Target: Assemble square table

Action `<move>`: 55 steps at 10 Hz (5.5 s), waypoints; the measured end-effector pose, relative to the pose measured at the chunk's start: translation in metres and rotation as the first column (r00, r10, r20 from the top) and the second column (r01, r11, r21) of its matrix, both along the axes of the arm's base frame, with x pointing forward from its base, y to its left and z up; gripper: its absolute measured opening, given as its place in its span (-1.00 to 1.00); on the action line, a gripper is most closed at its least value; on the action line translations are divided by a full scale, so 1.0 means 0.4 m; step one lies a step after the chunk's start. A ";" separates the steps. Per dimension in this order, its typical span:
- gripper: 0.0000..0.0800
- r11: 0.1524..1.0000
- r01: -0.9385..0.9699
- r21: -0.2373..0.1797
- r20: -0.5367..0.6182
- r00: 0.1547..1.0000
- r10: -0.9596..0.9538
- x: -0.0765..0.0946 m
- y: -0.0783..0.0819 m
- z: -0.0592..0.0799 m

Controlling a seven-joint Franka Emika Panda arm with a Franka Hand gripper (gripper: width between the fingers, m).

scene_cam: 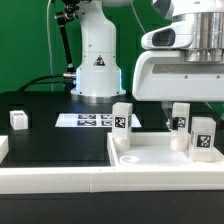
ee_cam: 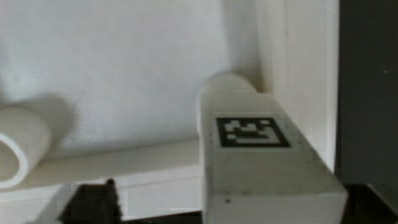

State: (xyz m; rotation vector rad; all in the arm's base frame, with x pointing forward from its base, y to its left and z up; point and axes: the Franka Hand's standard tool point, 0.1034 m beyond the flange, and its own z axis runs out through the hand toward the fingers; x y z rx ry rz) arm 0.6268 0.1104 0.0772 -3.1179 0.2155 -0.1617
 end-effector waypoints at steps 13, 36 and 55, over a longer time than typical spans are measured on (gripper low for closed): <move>-0.27 0.525 0.841 0.129 -0.038 0.533 -0.845 -0.003 0.007 -0.006; 0.62 0.970 0.242 0.030 0.000 0.970 -0.242 0.012 0.013 0.015; -0.27 0.675 0.726 0.133 -0.024 0.683 -0.730 0.011 -0.005 0.010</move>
Offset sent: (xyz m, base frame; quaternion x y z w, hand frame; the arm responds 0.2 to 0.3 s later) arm 0.0000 0.0000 0.0000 0.0000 0.0000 0.0000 1.0000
